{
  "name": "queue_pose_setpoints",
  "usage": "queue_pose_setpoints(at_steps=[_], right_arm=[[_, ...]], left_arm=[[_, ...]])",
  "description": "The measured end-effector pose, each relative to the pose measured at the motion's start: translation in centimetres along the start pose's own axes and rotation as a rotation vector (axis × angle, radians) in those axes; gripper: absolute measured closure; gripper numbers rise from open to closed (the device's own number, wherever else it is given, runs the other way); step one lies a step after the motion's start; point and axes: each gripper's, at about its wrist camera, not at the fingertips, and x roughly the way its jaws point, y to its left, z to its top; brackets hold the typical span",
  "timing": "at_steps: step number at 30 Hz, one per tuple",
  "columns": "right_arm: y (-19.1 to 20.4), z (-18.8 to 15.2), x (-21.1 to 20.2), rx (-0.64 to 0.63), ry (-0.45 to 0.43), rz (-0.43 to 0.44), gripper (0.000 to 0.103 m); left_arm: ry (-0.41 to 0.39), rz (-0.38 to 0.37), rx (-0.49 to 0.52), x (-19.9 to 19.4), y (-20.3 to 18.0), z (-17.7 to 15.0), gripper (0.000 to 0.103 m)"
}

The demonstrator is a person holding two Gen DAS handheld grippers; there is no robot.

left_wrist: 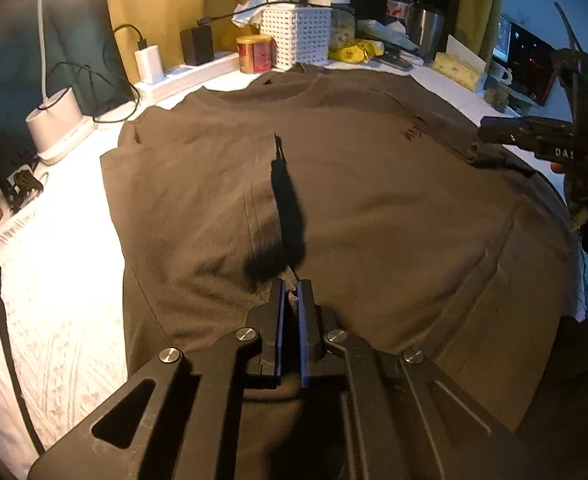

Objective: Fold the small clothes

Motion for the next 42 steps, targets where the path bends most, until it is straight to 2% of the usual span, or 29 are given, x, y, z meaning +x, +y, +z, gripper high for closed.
queue_pose_setpoints(at_steps=[10, 13, 14, 15, 16, 17, 18, 21, 28, 35, 36, 37, 39, 42], right_arm=[[-0.2, -0.9, 0.9, 0.011, 0.044, -0.011, 0.062], [-0.6, -1.0, 0.9, 0.021, 0.053, -0.023, 0.062], [-0.8, -1.1, 0.8, 0.026, 0.053, -0.028, 0.062], [-1.0, -1.1, 0.7, 0.031, 0.051, -0.031, 0.062], [-1.3, -1.1, 0.6, 0.036, 0.049, -0.033, 0.062], [-1.7, -1.1, 0.5, 0.043, 0.047, -0.039, 0.062], [-1.9, -1.0, 0.4, 0.049, 0.045, -0.045, 0.062], [-3.2, -0.4, 0.3, 0.069, 0.035, -0.067, 0.062], [-6.1, 1.5, 1.0, 0.107, 0.012, -0.106, 0.062], [-10.0, 2.6, 4.8, 0.085, 0.134, -0.225, 0.061], [-10.6, 2.5, 5.5, 0.085, 0.162, -0.241, 0.053], [-11.0, 2.6, 5.4, 0.095, 0.149, -0.243, 0.033], [-12.2, 2.5, 5.6, 0.126, 0.169, -0.282, 0.015], [-13.7, 2.4, 5.7, 0.163, 0.174, -0.276, 0.012]], left_arm=[[0.027, 0.001, -0.036, -0.2, -0.2, -0.2, 0.097], [0.031, 0.003, -0.035, -0.6, -0.4, -0.1, 0.092], [0.025, -0.004, -0.037, -0.9, -0.4, 0.0, 0.085], [0.020, -0.010, -0.042, -1.2, -0.4, 0.0, 0.072], [0.010, -0.014, -0.051, -1.5, -0.2, 0.2, 0.064], [-0.006, -0.014, -0.067, -1.9, 0.0, 0.3, 0.050], [-0.021, -0.012, -0.086, -2.2, 0.4, 0.5, 0.043], [-0.040, 0.006, -0.126, -2.4, 1.7, 1.1, 0.043], [-0.060, 0.125, -0.238, -1.6, 6.1, 2.3, 0.043], [-0.056, 0.174, -0.298, -0.2, 8.9, 3.1, 0.043], [-0.053, 0.174, -0.301, 0.0, 9.1, 3.2, 0.043], [-0.048, 0.174, -0.307, 0.4, 9.3, 3.2, 0.043], [-0.034, 0.174, -0.320, 1.1, 9.7, 3.2, 0.043], [-0.023, 0.169, -0.329, 2.0, 10.3, 3.2, 0.043]])
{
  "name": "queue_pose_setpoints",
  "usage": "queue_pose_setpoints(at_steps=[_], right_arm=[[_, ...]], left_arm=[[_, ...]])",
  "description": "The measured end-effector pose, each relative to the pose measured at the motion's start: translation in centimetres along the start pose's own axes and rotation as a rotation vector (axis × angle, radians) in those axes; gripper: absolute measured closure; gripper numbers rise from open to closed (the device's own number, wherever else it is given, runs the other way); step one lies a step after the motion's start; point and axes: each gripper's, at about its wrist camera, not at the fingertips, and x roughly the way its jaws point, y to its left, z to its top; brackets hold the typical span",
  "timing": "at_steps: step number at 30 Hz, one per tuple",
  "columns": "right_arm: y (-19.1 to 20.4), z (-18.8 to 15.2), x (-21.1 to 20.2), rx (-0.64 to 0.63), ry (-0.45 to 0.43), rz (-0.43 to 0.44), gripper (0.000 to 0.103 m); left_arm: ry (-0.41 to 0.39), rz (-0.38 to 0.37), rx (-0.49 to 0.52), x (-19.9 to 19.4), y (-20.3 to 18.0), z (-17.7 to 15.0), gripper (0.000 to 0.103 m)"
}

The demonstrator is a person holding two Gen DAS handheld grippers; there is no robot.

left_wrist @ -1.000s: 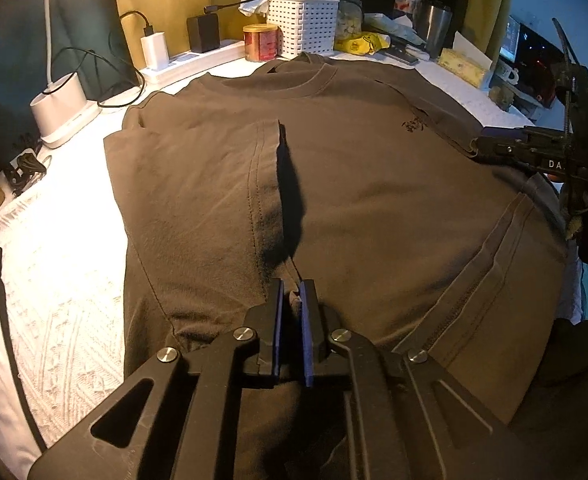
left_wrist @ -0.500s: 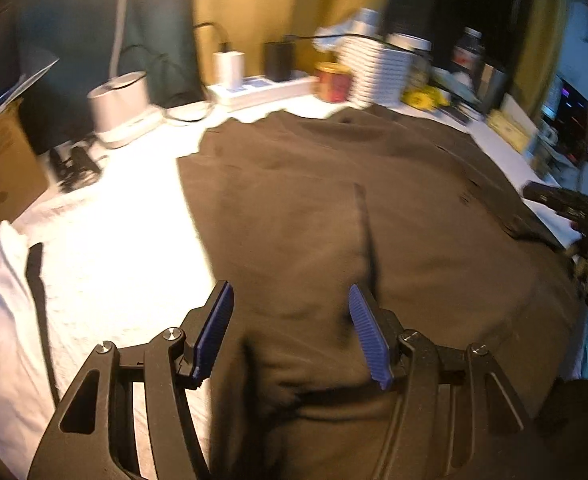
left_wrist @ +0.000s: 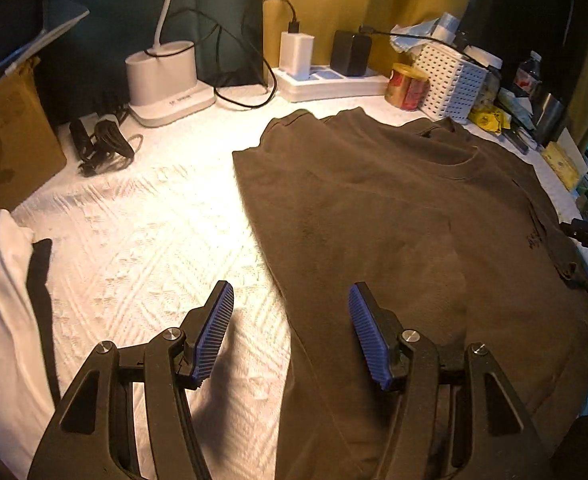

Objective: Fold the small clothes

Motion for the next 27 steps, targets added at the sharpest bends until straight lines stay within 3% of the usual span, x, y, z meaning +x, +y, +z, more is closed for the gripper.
queue_pose_setpoints(at_steps=[9, 15, 19, 23, 24, 25, 26, 27], right_arm=[[0.4, 3.7, 0.2, -0.057, -0.028, 0.009, 0.012], [1.0, 7.7, 1.8, -0.112, -0.062, 0.055, 0.014], [0.9, 10.1, 3.7, -0.106, -0.044, 0.124, 0.038], [1.1, 11.1, 4.8, -0.093, -0.039, 0.195, 0.051], [1.3, 11.1, 4.7, -0.098, -0.044, 0.208, 0.064], [1.6, 11.2, 4.7, -0.105, -0.042, 0.232, 0.088], [1.9, 11.2, 4.8, -0.113, -0.045, 0.246, 0.098], [2.1, 11.2, 4.9, -0.123, -0.047, 0.247, 0.099]], left_arm=[[-0.044, 0.033, -0.022, 1.6, 2.4, 3.1, 0.043], [-0.070, -0.002, -0.064, 3.2, 4.0, 5.6, 0.043], [-0.069, -0.031, -0.059, 4.1, 4.1, 6.4, 0.043], [-0.064, -0.055, -0.035, 5.2, 3.6, 6.7, 0.044], [-0.069, -0.057, -0.022, 5.3, 3.3, 6.7, 0.054], [-0.063, -0.060, -0.007, 5.5, 3.0, 6.8, 0.064], [-0.064, -0.058, 0.008, 5.5, 2.8, 6.9, 0.084], [-0.060, -0.067, 0.009, 5.6, 2.7, 7.0, 0.090]])
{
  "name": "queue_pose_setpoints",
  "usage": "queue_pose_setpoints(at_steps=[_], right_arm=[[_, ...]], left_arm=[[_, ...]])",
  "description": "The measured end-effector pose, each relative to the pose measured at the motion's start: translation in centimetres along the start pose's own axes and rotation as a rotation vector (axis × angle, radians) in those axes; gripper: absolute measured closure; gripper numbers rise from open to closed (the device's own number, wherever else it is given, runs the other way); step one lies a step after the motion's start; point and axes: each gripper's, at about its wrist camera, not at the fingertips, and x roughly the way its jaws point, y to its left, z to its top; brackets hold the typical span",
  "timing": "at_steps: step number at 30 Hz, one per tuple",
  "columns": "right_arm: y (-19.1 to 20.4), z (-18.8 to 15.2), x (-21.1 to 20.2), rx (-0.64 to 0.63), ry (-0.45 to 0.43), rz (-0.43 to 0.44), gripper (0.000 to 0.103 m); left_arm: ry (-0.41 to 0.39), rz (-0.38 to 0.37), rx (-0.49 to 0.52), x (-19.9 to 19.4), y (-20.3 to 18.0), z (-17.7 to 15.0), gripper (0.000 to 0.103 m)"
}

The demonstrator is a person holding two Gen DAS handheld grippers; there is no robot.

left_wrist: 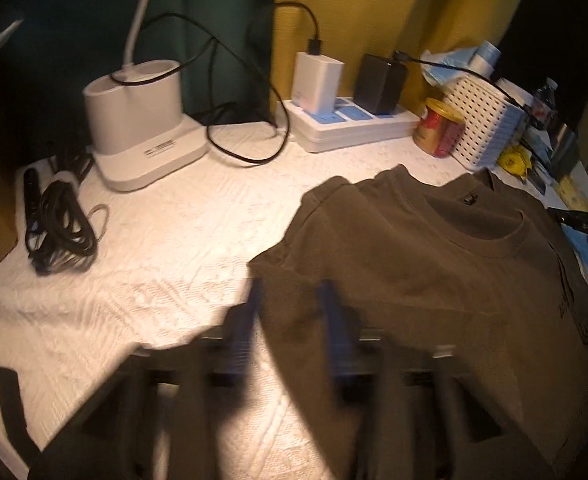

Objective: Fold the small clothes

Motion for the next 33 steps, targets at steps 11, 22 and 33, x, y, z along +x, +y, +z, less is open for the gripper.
queue_pose_setpoints(at_steps=[11, 22, 33], right_arm=[[-2.4, 0.2, -1.3, 0.019, -0.045, -0.141, 0.100], [-1.6, 0.7, -1.8, 0.016, -0.019, -0.196, 0.075], [1.4, -2.5, -6.4, -0.041, -0.022, -0.198, 0.041]], left_arm=[[0.008, 0.095, 0.023, -0.4, 0.1, 0.0, 0.099], [0.015, 0.131, 0.011, -2.0, 0.1, 0.0, 0.097], [0.000, 0.090, -0.003, -5.2, -2.1, -3.2, 0.042]])
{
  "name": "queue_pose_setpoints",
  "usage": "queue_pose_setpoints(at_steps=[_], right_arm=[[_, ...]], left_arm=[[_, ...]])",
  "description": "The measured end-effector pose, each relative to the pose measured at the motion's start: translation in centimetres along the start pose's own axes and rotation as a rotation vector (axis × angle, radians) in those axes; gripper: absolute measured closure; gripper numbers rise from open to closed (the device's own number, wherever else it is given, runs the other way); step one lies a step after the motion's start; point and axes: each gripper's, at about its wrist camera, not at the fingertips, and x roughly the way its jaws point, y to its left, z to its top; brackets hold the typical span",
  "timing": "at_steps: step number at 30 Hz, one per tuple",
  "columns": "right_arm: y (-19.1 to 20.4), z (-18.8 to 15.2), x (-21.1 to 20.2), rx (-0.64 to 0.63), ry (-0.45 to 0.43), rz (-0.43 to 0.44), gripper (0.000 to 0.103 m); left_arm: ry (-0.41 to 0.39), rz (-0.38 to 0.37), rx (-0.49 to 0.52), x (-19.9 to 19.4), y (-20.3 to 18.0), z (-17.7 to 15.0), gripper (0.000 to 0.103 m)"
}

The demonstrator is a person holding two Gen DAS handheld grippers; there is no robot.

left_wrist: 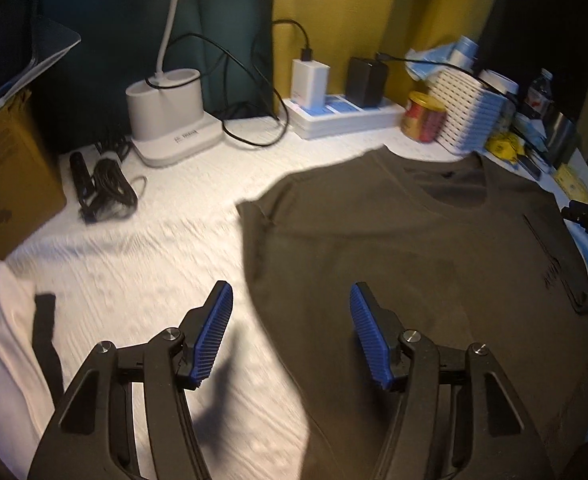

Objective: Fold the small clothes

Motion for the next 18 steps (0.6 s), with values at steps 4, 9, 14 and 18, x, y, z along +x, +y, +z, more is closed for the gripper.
queue_pose_setpoints(at_steps=[4, 9, 14, 18], right_arm=[[1.1, -1.7, -1.4, -0.022, 0.017, -0.001, 0.041], [2.7, -4.0, -3.4, -0.039, 0.028, -0.010, 0.041], [4.2, -6.1, -4.8, -0.058, 0.049, -0.010, 0.041], [5.6, -7.6, -4.5, -0.094, 0.084, -0.010, 0.041]], left_arm=[[0.008, -0.015, 0.009, -0.8, -0.9, -1.3, 0.042], [0.018, -0.030, 0.030, -2.0, -1.9, -2.8, 0.042], [0.022, -0.072, 0.058, -2.9, -3.3, -4.1, 0.042], [0.053, -0.073, 0.079, -2.5, -4.1, -5.0, 0.042]])
